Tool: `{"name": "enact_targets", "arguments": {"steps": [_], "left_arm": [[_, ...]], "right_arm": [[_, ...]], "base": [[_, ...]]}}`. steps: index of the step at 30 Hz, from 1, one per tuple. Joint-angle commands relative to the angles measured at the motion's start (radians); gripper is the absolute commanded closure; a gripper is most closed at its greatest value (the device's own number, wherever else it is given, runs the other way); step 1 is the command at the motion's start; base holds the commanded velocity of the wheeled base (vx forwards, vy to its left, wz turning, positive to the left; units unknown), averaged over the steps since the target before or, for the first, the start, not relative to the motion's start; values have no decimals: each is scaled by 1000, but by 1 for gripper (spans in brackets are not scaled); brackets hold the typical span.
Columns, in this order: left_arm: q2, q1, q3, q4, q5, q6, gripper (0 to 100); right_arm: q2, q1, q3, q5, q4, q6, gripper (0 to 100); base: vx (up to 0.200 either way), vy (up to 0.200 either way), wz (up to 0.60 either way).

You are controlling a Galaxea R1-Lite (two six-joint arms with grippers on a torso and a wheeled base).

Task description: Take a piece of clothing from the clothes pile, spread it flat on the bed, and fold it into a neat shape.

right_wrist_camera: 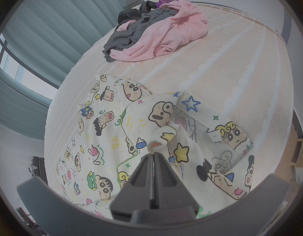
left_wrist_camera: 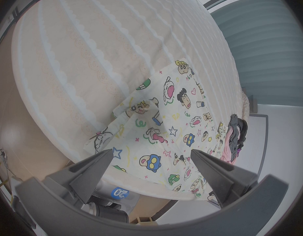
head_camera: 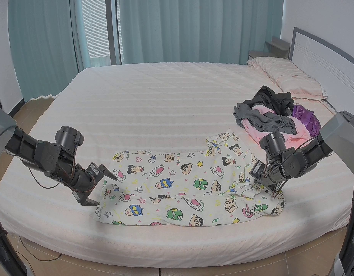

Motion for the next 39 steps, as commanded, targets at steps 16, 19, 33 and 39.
{"name": "enact_targets", "arguments": {"steps": [16,19,33,39], "left_arm": [[1,-17,24,-3,-2,0,0],[8,-17,24,-3,-2,0,0],[21,-17,25,-3,-3,0,0],[26,-19,25,-3,-5,0,0]], "right_arm": [[-262,4,25,-3,149,-19,100],[-305,6,22,6,224,-21,100],[-391,77,21,6,386,-31,100],[-419,86,-16,11,461,-33,100]], "base": [[0,0,0],[0,0,0],[0,0,0],[0,0,0]]}}
